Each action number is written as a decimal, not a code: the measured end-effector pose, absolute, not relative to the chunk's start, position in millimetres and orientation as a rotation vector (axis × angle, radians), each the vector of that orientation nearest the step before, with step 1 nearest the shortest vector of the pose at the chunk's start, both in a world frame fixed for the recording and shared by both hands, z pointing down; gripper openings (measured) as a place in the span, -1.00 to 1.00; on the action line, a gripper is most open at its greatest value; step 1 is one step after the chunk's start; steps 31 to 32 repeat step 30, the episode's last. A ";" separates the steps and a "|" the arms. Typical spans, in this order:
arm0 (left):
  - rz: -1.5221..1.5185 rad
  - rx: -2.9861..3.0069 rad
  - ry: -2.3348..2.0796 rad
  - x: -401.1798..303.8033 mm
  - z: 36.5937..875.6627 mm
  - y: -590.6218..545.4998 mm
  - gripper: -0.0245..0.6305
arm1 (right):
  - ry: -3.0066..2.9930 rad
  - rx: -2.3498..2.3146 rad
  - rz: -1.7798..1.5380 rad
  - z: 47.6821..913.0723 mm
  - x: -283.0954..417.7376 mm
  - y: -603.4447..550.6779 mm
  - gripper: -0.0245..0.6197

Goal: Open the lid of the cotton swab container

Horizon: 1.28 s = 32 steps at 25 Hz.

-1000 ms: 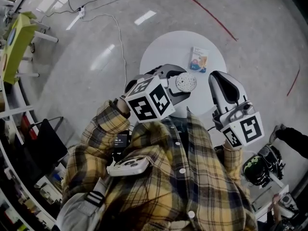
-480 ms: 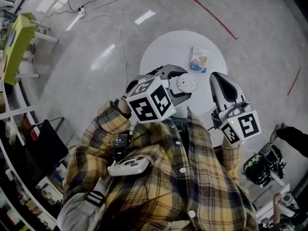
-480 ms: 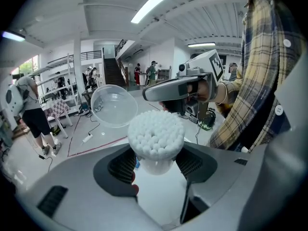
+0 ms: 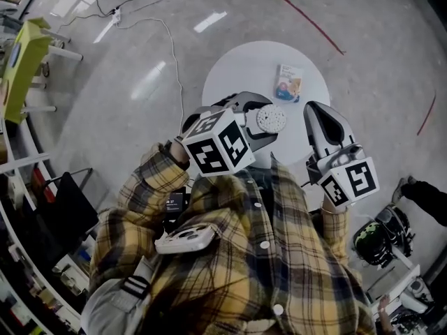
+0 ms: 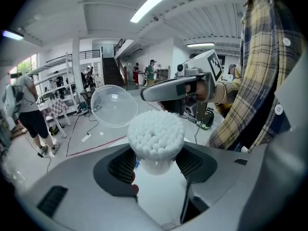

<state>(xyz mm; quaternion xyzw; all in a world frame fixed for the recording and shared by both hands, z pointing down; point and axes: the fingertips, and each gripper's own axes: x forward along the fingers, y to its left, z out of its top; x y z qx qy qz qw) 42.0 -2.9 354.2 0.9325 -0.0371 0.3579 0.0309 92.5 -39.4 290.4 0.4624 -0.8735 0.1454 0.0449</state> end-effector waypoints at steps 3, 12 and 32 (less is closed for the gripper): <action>1.103 2.873 -0.118 40.0 354.9 -2.5 -0.11 | -2.670 1.398 0.437 290.8 88.3 -38.8 -0.87; 1.105 2.874 -0.139 37.8 356.1 -2.7 -0.11 | -2.679 1.370 0.443 293.4 85.6 -36.7 -0.88; 1.119 2.879 -0.111 40.0 359.2 3.0 -0.11 | -2.699 1.309 0.476 297.9 76.8 -29.9 -0.88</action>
